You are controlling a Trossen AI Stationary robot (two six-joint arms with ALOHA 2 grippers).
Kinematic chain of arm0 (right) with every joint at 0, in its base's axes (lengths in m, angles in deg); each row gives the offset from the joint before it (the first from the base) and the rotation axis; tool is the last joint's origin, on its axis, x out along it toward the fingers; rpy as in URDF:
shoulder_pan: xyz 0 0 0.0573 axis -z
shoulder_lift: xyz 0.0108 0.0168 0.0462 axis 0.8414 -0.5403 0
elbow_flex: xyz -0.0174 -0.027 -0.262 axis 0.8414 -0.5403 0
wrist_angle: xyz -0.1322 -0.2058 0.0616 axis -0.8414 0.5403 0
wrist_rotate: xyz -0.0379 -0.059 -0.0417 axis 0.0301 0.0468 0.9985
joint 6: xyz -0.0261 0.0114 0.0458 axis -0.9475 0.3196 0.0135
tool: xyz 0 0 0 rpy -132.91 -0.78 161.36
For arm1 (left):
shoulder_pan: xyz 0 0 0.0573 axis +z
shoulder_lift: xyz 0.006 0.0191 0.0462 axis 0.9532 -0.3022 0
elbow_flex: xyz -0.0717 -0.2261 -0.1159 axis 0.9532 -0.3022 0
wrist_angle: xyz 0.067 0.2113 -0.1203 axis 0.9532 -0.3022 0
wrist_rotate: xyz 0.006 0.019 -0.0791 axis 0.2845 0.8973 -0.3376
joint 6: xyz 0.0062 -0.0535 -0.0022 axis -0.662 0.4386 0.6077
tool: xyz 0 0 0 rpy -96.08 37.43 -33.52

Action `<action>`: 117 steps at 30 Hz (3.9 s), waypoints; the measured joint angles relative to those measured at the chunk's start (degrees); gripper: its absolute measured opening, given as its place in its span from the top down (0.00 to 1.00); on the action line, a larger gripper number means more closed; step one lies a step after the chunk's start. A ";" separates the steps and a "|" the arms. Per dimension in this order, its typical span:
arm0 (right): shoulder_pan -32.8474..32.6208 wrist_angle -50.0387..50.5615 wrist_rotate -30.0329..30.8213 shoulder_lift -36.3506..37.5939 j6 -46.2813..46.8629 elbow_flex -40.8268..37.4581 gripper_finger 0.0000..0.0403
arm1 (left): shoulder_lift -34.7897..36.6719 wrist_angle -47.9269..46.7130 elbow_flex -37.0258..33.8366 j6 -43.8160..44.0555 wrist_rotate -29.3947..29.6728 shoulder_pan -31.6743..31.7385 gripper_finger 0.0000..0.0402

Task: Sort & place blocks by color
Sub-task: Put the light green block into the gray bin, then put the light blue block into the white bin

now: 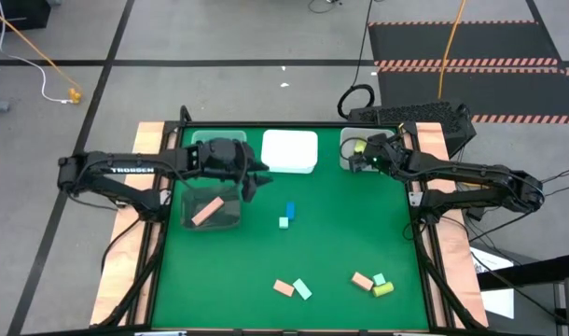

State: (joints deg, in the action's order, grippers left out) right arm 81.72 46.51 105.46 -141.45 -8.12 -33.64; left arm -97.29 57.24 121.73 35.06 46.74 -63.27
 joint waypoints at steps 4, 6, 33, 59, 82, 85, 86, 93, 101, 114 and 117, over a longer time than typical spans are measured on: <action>0.39 0.73 -3.26 0.00 -0.56 0.00 0.23 | 0.00 0.00 0.00 3.29 0.05 -4.62 0.47; 1.37 0.76 -8.18 0.00 3.44 0.00 0.22 | 0.00 0.03 0.00 4.22 0.07 -7.05 0.47; 3.61 13.59 -30.28 0.11 11.46 -1.46 0.22 | -19.71 15.34 0.04 0.83 14.21 -21.70 0.47; -3.57 -9.33 -10.05 0.08 15.03 -19.12 0.38 | -18.71 16.11 0.02 -5.73 15.94 -15.21 0.47; -3.54 -26.95 -25.75 7.07 19.56 -19.21 0.72 | -18.73 13.06 0.02 -4.98 15.89 -14.40 0.47; -3.30 -30.46 -22.90 9.70 19.28 -19.12 0.72 | -18.73 11.23 0.02 -4.99 15.80 -14.40 0.47; -3.13 -30.73 -21.20 10.51 18.77 -19.12 0.72 | -18.73 10.71 0.02 -4.99 15.78 -14.40 0.47; -0.35 -30.79 -9.81 12.94 11.38 -19.12 0.72 | -18.73 9.50 0.02 -4.99 15.78 -14.40 0.47; 3.71 -30.67 -8.60 12.70 1.24 -19.12 0.59 | -18.73 9.51 0.02 -4.94 15.80 -14.40 0.47; 7.41 -32.46 -9.67 12.76 -1.95 -19.12 0.34 | -18.75 8.16 0.02 -1.28 13.76 -14.87 0.47; 7.39 -35.94 -12.69 12.76 -2.13 -19.11 0.30 | -19.24 7.67 0.02 -1.86 13.15 -16.05 0.47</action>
State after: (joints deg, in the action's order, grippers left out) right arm 89.11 10.57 92.78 -128.68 -10.24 -52.74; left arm -116.53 64.90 121.76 33.20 59.88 -79.31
